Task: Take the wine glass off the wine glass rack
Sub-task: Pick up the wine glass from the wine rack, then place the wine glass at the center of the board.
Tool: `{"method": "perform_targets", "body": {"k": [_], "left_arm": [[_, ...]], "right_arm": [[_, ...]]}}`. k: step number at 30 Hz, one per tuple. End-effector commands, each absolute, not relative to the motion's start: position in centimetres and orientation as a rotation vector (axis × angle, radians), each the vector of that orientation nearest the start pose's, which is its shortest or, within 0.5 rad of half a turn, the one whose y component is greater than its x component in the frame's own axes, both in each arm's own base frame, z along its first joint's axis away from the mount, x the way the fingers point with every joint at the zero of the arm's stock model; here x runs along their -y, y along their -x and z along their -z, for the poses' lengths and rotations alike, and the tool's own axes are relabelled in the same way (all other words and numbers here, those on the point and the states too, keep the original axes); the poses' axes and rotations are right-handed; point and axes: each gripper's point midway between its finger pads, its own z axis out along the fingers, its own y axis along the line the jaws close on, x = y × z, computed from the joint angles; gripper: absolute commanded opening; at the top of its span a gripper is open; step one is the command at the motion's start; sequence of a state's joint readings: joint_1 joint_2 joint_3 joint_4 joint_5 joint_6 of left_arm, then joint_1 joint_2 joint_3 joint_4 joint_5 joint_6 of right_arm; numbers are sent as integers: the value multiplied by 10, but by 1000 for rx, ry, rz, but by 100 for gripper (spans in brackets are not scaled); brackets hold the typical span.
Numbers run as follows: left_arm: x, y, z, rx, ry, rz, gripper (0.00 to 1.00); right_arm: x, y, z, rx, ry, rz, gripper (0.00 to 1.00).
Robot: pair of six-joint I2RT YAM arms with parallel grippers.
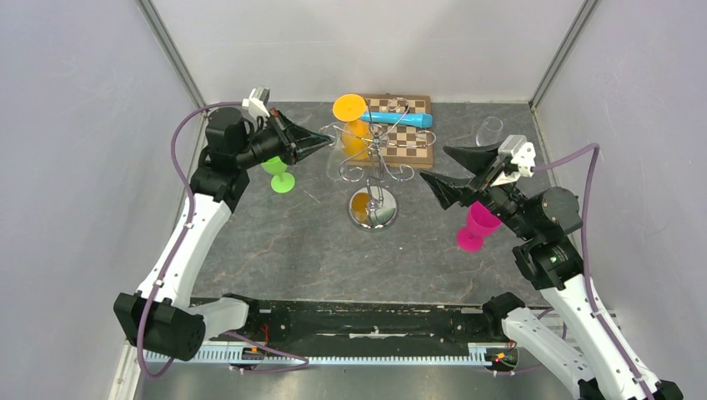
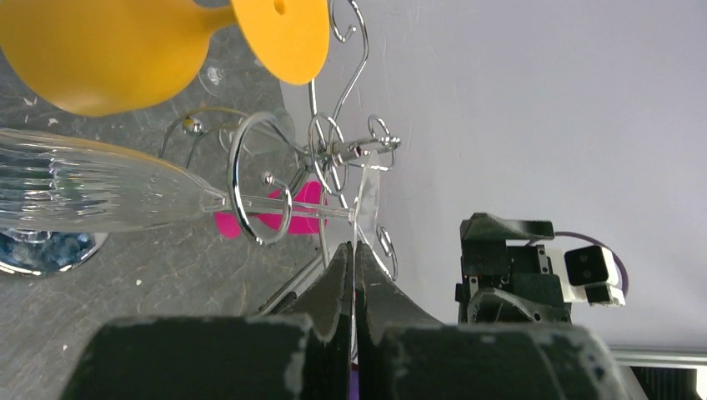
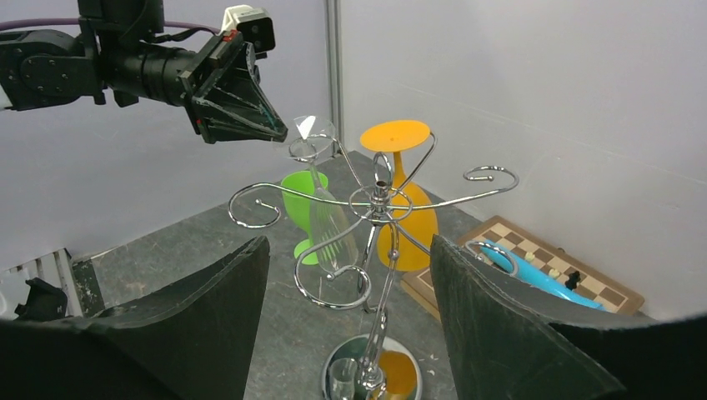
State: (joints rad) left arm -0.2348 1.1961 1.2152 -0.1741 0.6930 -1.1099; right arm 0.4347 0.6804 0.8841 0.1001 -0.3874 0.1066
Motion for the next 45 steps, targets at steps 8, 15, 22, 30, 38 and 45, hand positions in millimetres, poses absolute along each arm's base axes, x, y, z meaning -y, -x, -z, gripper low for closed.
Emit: {"method": "perform_targets", "body": {"k": [8, 15, 22, 30, 38, 45], "left_arm": [[206, -267, -381, -1932, 119, 1441, 2], [197, -246, -372, -1934, 96, 1388, 2], [194, -214, -352, -1970, 8, 1379, 2], [192, -172, -315, -2057, -183, 1372, 2], [194, -145, -289, -2082, -311, 1344, 2], [220, -130, -259, -2168, -466, 1185, 2]], "right_arm": [[-185, -214, -435, -1182, 556, -756, 77], [-197, -213, -423, -1292, 592, -835, 77], [-199, -207, -399, -1403, 625, -863, 78], [-199, -198, -341, -1529, 626, -901, 78], [-200, -188, -303, -1640, 563, -988, 76], [-206, -179, -266, -1726, 487, -1110, 76]]}}
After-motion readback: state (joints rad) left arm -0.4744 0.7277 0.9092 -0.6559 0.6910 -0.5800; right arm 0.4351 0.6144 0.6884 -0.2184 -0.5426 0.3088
